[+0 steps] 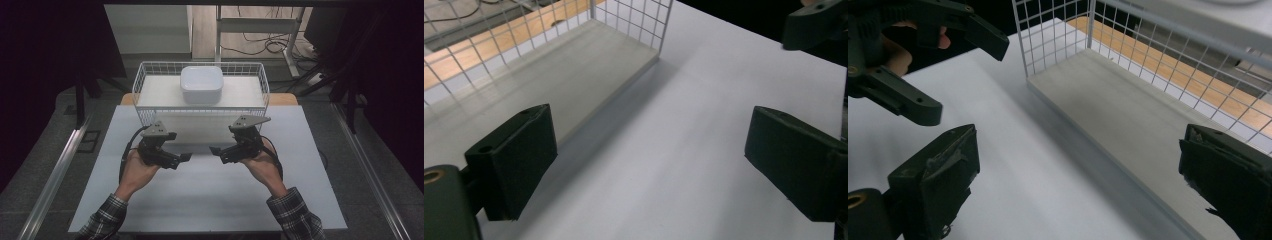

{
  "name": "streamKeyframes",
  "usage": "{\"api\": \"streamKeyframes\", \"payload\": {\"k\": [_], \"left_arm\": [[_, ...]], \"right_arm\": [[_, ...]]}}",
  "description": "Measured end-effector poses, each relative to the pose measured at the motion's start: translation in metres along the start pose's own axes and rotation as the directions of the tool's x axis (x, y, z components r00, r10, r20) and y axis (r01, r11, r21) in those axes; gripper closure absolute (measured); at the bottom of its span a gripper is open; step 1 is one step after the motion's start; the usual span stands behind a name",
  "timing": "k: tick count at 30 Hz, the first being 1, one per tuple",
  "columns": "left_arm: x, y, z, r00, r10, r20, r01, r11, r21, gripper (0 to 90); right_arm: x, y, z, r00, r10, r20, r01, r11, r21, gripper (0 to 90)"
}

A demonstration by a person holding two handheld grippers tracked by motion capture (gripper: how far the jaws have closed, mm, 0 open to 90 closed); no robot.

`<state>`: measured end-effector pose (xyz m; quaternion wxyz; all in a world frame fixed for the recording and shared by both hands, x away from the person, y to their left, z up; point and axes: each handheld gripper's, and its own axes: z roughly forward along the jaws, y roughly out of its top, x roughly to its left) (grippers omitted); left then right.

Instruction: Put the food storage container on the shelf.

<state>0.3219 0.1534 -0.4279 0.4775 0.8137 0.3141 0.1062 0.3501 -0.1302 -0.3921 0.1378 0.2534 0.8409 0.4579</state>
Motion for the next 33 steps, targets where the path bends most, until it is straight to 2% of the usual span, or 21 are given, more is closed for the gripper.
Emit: {"api": "streamKeyframes", "payload": {"k": [6,7,10,12,13,15,16,17,20,21,25,33], "left_arm": [[-0.005,-0.019,0.005,0.9999,-0.011,0.007,0.011,0.9999,0.001,6.3],[-0.008,-0.026,0.007,0.9997,-0.024,0.007,0.025,0.9997,-0.007,6.4],[-0.009,-0.033,0.007,0.9995,-0.031,0.004,0.032,0.9994,-0.017,6.6],[-0.010,-0.041,0.007,0.9992,-0.039,0.008,0.039,0.9984,-0.040,6.7],[-0.012,-0.051,0.006,0.9977,-0.065,0.020,0.066,0.9944,-0.083,7.1],[-0.012,-0.055,0.006,0.9965,-0.076,0.035,0.078,0.9942,-0.074,7.6],[-0.013,-0.059,0.005,0.9973,-0.068,0.026,0.070,0.9960,-0.056,7.5],[-0.016,-0.063,0.001,0.9984,-0.057,0.000,0.057,0.9966,-0.060,7.5],[-0.018,-0.067,-0.004,0.9976,-0.069,0.006,0.069,0.9956,-0.064,7.5],[-0.019,-0.069,-0.007,0.9976,-0.069,-0.009,0.068,0.9954,-0.068,7.5],[-0.023,-0.073,-0.012,0.9974,-0.071,-0.009,0.070,0.9948,-0.074,7.5],[-0.035,-0.090,-0.013,0.9976,-0.055,-0.043,0.054,0.9983,-0.019,7.6]], "right_arm": [[0.004,-0.018,0.006,0.9999,-0.010,0.005,0.010,1.0000,-0.002,2.8],[0.004,-0.024,0.007,1.0000,-0.002,-0.001,0.002,1.0000,-0.001,2.5],[0.005,-0.030,0.008,1.0000,-0.007,0.000,0.007,0.9999,0.014,1.7],[0.007,-0.035,0.006,1.0000,-0.003,0.008,0.002,1.0000,0.008,0.6],[0.007,-0.041,0.003,0.9998,0.018,-0.003,-0.018,0.9998,-0.003,0.0],[0.008,-0.043,0.001,0.9997,0.024,-0.002,-0.024,0.9997,-0.006,0.0],[0.009,-0.048,-0.003,0.9994,0.035,-0.002,-0.035,0.9992,-0.018,0.0],[0.009,-0.049,-0.005,0.9993,0.037,0.000,-0.037,0.9991,-0.020,0.0],[0.010,-0.054,-0.008,0.9991,0.043,0.007,-0.042,0.9990,-0.016,0.0],[0.011,-0.059,-0.010,0.9989,0.046,0.012,-0.045,0.9989,-0.010,0.0],[0.012,-0.067,-0.012,0.9989,0.042,0.021,-0.042,0.9991,0.006,0.0],[0.010,-0.087,-0.026,0.9969,0.044,0.065,-0.045,0.9990,0.002,0.0]]}}
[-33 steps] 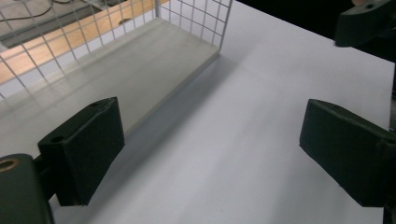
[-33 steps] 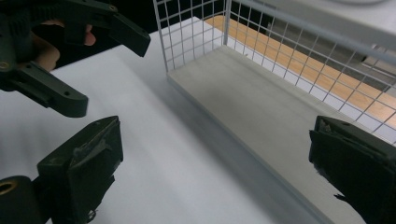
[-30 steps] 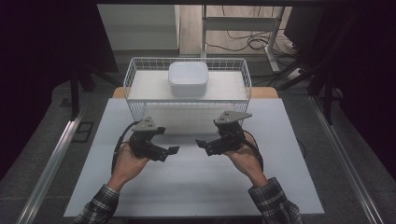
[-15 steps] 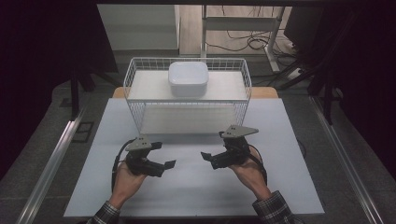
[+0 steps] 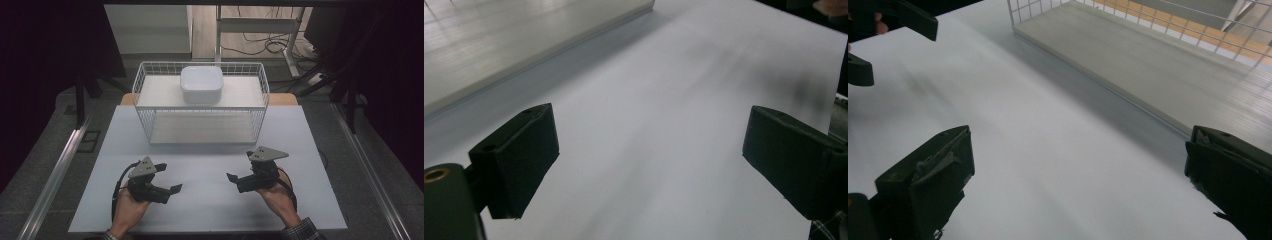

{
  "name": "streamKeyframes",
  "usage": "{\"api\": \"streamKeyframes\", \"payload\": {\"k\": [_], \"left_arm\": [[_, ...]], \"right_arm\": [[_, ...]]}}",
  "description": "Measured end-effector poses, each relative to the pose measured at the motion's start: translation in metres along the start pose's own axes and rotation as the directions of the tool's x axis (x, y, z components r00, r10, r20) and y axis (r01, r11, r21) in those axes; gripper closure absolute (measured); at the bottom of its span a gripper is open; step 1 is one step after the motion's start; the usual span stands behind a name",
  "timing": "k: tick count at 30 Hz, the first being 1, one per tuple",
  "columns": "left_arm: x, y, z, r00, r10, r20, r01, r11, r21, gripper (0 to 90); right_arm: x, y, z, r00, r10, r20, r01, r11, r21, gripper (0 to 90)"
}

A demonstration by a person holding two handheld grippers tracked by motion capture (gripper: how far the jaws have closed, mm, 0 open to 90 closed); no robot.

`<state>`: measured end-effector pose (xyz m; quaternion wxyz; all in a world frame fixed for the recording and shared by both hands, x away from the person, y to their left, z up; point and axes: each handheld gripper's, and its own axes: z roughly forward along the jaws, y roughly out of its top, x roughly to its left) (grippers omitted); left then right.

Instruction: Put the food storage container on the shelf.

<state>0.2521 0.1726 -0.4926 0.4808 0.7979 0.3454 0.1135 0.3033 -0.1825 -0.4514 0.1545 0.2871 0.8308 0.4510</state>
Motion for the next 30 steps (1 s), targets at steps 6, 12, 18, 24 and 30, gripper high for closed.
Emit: {"api": "streamKeyframes", "payload": {"k": [6,12,18,24,30], "left_arm": [[-0.004,-0.013,-0.006,0.9994,0.010,-0.034,-0.009,0.9994,0.034,7.8],[-0.002,-0.026,-0.016,0.9985,-0.018,-0.052,0.020,0.9989,0.043,7.8],[0.003,-0.042,-0.024,0.9959,-0.058,-0.069,0.062,0.9964,0.058,7.7],[0.008,-0.054,-0.027,0.9942,-0.083,-0.068,0.088,0.9933,0.075,6.2],[0.012,-0.063,-0.025,0.9916,-0.085,-0.098,0.097,0.9867,0.130,5.2]], "right_arm": [[-0.002,-0.016,-0.012,0.9995,0.013,0.027,-0.014,0.9999,0.003,0.0],[-0.006,-0.030,-0.025,0.9977,0.048,0.047,-0.048,0.9988,0.002,0.0],[-0.010,-0.045,-0.036,0.9929,0.103,0.060,-0.103,0.9947,-0.001,0.0],[-0.013,-0.061,-0.044,0.9895,0.107,0.097,-0.110,0.9936,0.024,0.0],[-0.015,-0.077,-0.047,0.9842,0.124,0.127,-0.132,0.9894,0.060,0.0]]}}
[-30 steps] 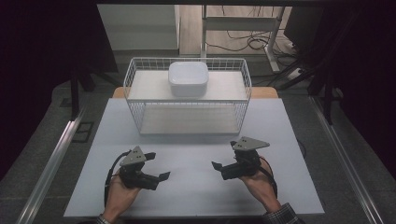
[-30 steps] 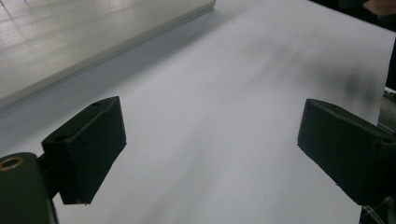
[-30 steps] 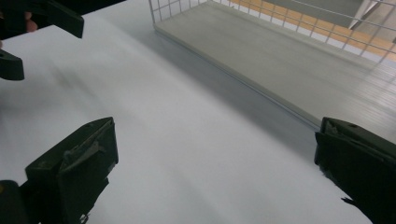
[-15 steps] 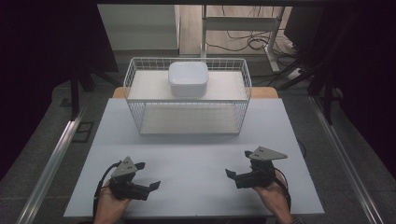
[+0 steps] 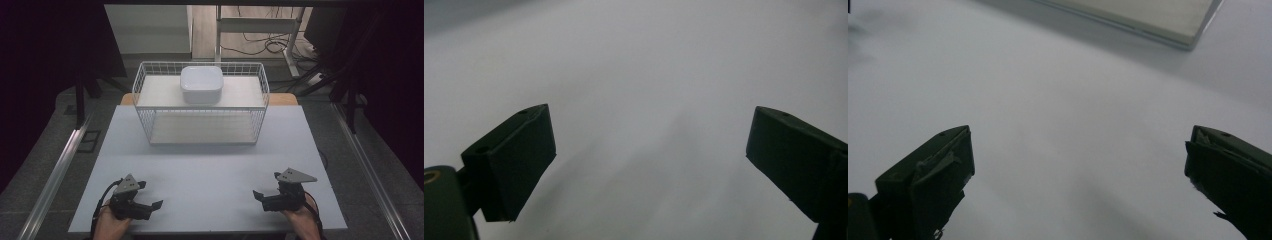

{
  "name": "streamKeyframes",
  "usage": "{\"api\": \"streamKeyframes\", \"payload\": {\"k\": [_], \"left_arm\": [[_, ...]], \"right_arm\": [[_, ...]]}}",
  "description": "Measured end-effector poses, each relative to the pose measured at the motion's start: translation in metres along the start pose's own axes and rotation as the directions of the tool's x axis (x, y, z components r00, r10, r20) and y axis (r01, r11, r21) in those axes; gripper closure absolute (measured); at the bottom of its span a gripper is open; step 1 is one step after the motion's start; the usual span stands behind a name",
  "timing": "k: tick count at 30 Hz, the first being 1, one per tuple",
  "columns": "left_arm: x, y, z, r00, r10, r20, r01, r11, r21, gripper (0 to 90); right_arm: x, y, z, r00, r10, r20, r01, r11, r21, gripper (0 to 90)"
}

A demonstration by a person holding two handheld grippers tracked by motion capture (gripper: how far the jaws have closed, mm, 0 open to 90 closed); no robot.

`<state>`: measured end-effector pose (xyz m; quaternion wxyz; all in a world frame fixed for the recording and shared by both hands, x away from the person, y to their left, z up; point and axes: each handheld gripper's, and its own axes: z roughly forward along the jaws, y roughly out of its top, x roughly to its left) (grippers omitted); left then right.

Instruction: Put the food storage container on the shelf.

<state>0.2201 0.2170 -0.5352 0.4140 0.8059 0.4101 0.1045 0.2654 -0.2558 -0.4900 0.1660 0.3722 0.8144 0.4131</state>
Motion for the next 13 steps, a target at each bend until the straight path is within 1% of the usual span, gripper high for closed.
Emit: {"api": "streamKeyframes", "payload": {"k": [3,5,6,7,8,9,10,13], "left_arm": [[0.003,-0.002,0.002,0.9998,-0.018,0.003,0.018,0.9997,0.018,4.6],[0.004,-0.004,0.005,0.9997,-0.023,-0.005,0.023,0.9990,0.039,4.1],[0.004,-0.004,0.005,0.9996,-0.027,-0.009,0.028,0.9986,0.046,4.0],[0.004,-0.004,0.005,0.9996,-0.027,-0.009,0.028,0.9986,0.046,4.0],[0.004,-0.004,0.006,0.9993,-0.035,-0.010,0.035,0.9976,0.060,4.0],[0.004,-0.004,0.006,0.9993,-0.035,-0.010,0.035,0.9976,0.060,4.0],[0.005,-0.004,0.007,0.9989,-0.045,-0.008,0.046,0.9965,0.070,4.0],[0.005,-0.004,0.007,0.9987,-0.050,-0.008,0.050,0.9965,0.067,3.7]], "right_arm": [[0.000,-0.007,0.002,0.9999,0.015,-0.005,-0.014,0.9996,0.024,0.0],[0.000,-0.013,0.005,0.9999,0.014,-0.003,-0.014,0.9972,0.073,0.0],[0.001,-0.014,0.007,0.9999,0.010,0.003,-0.010,0.9960,0.089,0.0],[0.001,-0.014,0.007,0.9999,0.010,0.003,-0.010,0.9960,0.089,0.0],[0.001,-0.016,0.009,0.9999,0.008,0.006,-0.009,0.9931,0.117,0.0],[0.001,-0.016,0.009,0.9999,0.008,0.006,-0.009,0.9931,0.117,0.0],[0.001,-0.017,0.012,0.9999,0.006,0.015,-0.008,0.9895,0.144,0.0],[0.001,-0.018,0.014,0.9998,-0.001,0.020,-0.002,0.9875,0.158,0.0]]}}
